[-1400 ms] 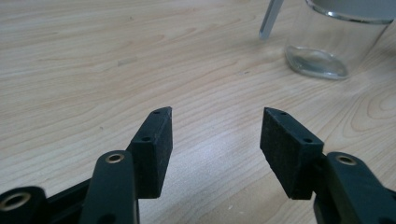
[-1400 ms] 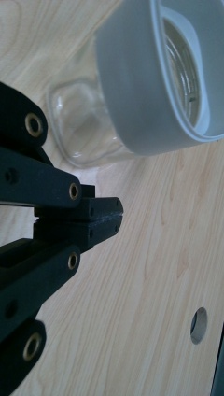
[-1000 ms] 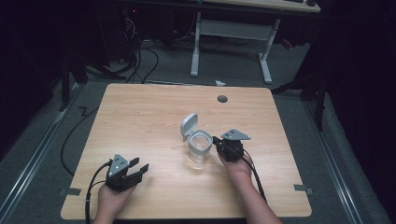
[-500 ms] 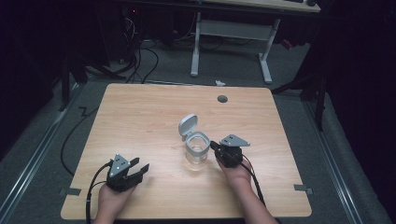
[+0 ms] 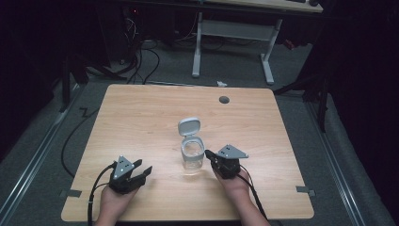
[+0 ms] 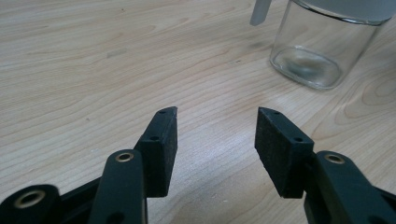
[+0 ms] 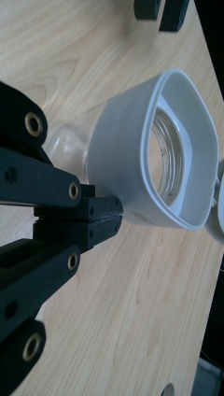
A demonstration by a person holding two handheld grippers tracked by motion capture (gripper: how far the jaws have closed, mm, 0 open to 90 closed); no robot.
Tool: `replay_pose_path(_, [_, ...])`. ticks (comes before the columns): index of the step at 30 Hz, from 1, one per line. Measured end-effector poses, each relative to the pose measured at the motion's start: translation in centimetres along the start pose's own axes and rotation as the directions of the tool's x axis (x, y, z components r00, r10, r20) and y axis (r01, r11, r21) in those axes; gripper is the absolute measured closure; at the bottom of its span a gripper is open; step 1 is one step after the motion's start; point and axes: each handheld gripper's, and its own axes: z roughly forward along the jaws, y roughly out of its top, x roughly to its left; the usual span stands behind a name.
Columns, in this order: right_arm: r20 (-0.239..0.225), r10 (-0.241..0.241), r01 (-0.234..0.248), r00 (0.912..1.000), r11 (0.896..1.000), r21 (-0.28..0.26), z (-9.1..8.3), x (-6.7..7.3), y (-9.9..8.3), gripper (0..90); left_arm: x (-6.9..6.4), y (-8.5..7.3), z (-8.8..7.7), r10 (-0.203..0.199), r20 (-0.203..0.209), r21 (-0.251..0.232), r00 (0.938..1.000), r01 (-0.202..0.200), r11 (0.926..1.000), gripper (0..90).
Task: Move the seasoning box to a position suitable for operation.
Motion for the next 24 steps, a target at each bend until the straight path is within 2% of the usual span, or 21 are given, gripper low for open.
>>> replay_pose_path(12, [-0.033, -0.006, 0.006, 0.9994, 1.000, -0.018, -0.5, 1.4, -0.6, 88.8, -0.7, -0.3, 0.3, 0.007, 0.014, 0.003, 0.9999, -0.007, 1.0000, 50.6])
replay_pose_path(15, [-0.035, -0.003, 0.002, 0.9994, 1.000, -0.021, -0.5, 1.5, -0.6, 88.8, -0.9, -0.3, 0.4, -0.006, 0.018, 0.002, 0.9998, 0.006, 1.0000, 50.7])
replay_pose_path(16, [-0.036, -0.003, 0.002, 0.9993, 1.000, -0.024, -0.6, 1.5, -0.6, 88.3, -0.9, -0.4, 0.4, 0.004, 0.020, 0.009, 0.9998, -0.004, 1.0000, 50.8])
replay_pose_path(24, [-0.033, -0.001, 0.000, 0.9995, 1.000, -0.024, -0.8, 1.3, -0.6, 87.7, -1.5, -0.6, 0.3, 0.005, 0.037, 0.012, 0.9993, -0.005, 0.9999, 51.3])
